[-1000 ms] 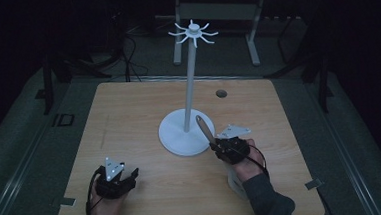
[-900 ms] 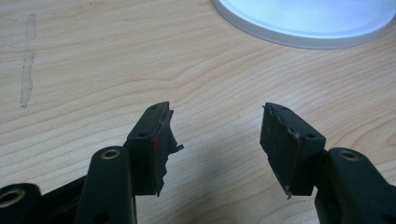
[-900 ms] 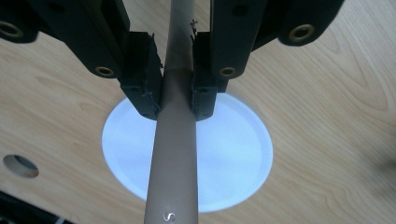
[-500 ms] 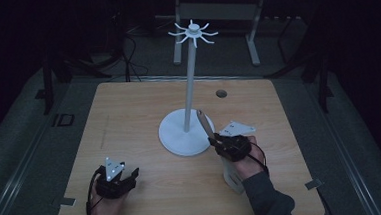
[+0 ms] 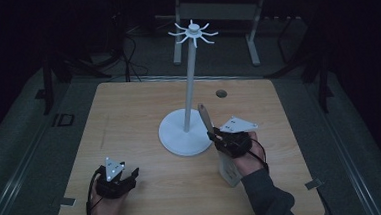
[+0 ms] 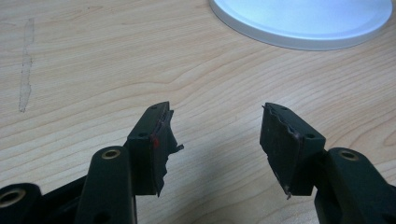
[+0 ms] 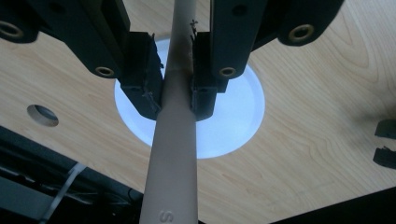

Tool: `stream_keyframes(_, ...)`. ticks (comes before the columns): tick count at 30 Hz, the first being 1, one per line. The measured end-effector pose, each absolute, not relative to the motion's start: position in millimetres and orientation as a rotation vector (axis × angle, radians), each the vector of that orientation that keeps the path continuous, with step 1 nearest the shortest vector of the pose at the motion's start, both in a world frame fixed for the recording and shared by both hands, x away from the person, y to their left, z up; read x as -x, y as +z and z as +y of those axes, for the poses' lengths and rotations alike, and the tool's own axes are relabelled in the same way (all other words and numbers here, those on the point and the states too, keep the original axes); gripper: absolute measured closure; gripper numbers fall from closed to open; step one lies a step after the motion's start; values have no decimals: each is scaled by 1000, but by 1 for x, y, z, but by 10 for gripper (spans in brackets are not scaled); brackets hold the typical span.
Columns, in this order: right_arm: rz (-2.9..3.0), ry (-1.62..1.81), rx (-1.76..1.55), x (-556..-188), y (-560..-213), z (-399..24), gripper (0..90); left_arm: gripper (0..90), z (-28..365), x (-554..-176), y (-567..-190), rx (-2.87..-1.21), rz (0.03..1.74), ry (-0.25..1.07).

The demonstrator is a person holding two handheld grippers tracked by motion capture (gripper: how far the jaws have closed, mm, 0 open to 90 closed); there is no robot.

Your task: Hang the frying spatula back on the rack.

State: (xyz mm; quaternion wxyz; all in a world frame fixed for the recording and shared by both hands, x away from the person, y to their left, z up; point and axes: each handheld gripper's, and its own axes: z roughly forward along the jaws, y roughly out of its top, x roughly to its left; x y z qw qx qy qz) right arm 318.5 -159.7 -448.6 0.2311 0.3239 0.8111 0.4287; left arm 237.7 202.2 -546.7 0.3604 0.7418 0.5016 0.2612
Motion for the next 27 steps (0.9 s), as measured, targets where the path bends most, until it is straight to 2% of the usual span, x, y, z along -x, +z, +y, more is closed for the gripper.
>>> stream_keyframes(27,2144,1288,-890,-324,-426,-159,742,436,204,-237,-546,-1905,1299,676)
